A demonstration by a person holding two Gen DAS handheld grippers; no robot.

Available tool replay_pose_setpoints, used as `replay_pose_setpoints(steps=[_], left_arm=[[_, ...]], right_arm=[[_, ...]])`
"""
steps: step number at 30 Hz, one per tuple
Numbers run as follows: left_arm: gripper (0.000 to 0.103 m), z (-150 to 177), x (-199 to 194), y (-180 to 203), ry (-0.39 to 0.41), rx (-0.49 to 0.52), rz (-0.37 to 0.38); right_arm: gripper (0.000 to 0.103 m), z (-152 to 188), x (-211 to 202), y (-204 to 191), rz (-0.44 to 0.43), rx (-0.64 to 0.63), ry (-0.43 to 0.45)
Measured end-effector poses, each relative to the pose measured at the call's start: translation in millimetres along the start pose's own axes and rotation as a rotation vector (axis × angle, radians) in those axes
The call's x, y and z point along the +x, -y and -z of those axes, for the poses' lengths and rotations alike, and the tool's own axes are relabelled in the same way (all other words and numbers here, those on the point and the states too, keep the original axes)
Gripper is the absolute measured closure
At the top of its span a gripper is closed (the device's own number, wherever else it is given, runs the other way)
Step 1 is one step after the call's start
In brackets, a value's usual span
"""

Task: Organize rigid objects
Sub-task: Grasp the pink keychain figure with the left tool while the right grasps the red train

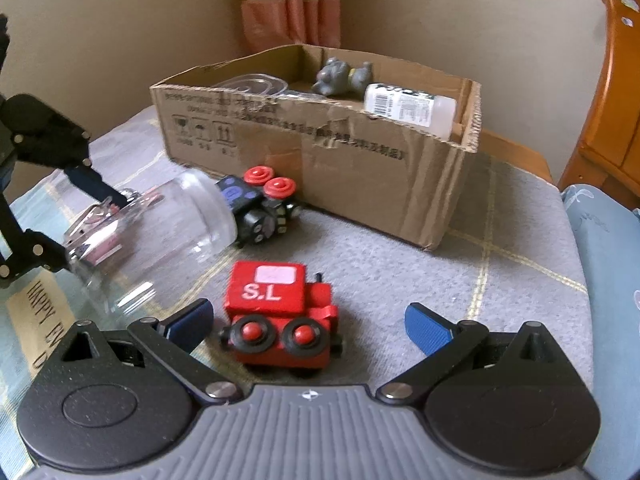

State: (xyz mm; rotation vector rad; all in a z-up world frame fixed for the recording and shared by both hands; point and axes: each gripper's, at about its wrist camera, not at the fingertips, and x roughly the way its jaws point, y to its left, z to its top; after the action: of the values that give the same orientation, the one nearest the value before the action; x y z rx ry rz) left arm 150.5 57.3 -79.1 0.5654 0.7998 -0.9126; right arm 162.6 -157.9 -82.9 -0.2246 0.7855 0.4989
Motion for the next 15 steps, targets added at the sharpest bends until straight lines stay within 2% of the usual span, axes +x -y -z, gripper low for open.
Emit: replay_pose_setpoints(steps=[6, 15], left_arm=[[0.038, -3, 5, -9, -0.014, 0.044, 0.053], [0.040, 0, 5, -12, -0.011, 0.057, 0.095]], right_arm=[[0.012, -1, -6, -4, -0.018, -0.017, -0.001], [0.028, -7, -7, -7, -0.030, -0.034, -0.006]])
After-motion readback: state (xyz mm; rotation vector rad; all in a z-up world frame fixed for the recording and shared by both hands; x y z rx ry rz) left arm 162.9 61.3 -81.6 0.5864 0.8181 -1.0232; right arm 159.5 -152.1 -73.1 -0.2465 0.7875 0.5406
